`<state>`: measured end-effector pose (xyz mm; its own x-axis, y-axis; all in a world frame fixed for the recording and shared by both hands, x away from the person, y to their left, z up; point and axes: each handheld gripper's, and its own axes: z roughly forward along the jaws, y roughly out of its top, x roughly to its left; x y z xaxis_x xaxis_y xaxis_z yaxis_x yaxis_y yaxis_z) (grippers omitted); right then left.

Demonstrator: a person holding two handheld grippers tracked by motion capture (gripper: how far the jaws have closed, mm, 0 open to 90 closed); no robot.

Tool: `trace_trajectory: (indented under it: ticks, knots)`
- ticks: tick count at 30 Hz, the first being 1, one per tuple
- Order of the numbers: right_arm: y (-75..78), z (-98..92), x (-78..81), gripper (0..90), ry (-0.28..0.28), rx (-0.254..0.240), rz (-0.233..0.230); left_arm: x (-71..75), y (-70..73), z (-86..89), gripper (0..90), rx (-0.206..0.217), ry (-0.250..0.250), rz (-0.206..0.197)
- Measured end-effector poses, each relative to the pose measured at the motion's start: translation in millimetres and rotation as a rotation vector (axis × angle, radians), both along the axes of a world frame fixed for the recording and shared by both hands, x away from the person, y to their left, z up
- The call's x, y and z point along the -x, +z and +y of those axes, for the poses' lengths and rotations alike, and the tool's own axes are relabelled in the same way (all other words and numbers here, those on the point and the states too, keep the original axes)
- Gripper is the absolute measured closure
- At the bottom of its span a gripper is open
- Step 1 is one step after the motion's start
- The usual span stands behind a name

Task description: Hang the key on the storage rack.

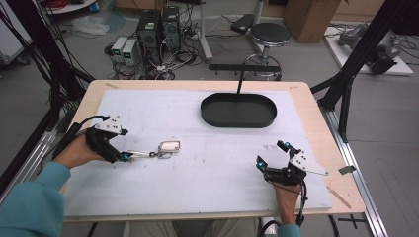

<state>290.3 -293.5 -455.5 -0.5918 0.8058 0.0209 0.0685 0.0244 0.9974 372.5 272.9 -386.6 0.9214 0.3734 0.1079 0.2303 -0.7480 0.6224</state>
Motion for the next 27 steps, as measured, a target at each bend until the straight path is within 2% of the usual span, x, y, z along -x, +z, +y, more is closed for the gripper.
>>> trace_trajectory:
  ticks: [1, 2, 4, 10, 14, 15, 19, 20, 22, 24, 27]
  knots:
    - [0.1, 0.1, 0.1, 3.0, 0.000, 0.001, 0.000, -0.2, -1.0, -0.3, 18.3, -0.004, -0.005, -0.002]
    - [0.1, 0.1, 0.1, 3.0, 0.000, 0.001, 0.000, -0.5, -1.9, -0.4, 18.3, -0.006, -0.021, 0.000]
    - [0.0, 0.0, 0.0, 3.0, 0.000, 0.002, -0.001, -1.2, -3.9, -1.4, 24.7, -0.014, -0.035, 0.012]
    - [0.0, 0.3, 0.5, 3.0, 0.002, 0.000, 0.005, -6.9, -13.0, -4.1, 27.3, -0.062, -0.043, 0.039]
    - [0.0, 0.0, 0.1, 3.0, 0.000, 0.001, 0.000, -9.4, -17.1, -5.5, 29.3, -0.075, -0.050, 0.062]
    - [0.0, 0.0, 0.1, 3.0, 0.001, 0.001, 0.000, -9.2, -18.4, -5.9, 30.0, -0.065, -0.043, 0.070]
    - [0.0, -0.1, 0.2, 3.0, 0.001, 0.000, 0.002, -11.2, -20.3, -5.6, 35.6, -0.077, -0.055, 0.091]
    - [0.0, 0.1, 0.4, 3.0, 0.002, -0.001, 0.004, -11.9, -21.1, -5.5, 39.9, -0.079, -0.061, 0.099]
    - [0.0, 0.0, 0.1, 3.0, 0.000, 0.000, 0.000, -12.2, -22.3, -5.6, 41.1, -0.088, -0.064, 0.108]
    - [0.0, 0.0, 0.1, 3.0, 0.001, -0.001, 0.002, -13.0, -22.9, -5.2, 43.0, -0.105, -0.067, 0.110]
    - [0.0, -0.2, 0.2, 3.0, -0.001, -0.001, 0.004, -13.6, -24.2, -4.5, 44.4, -0.104, -0.055, 0.114]
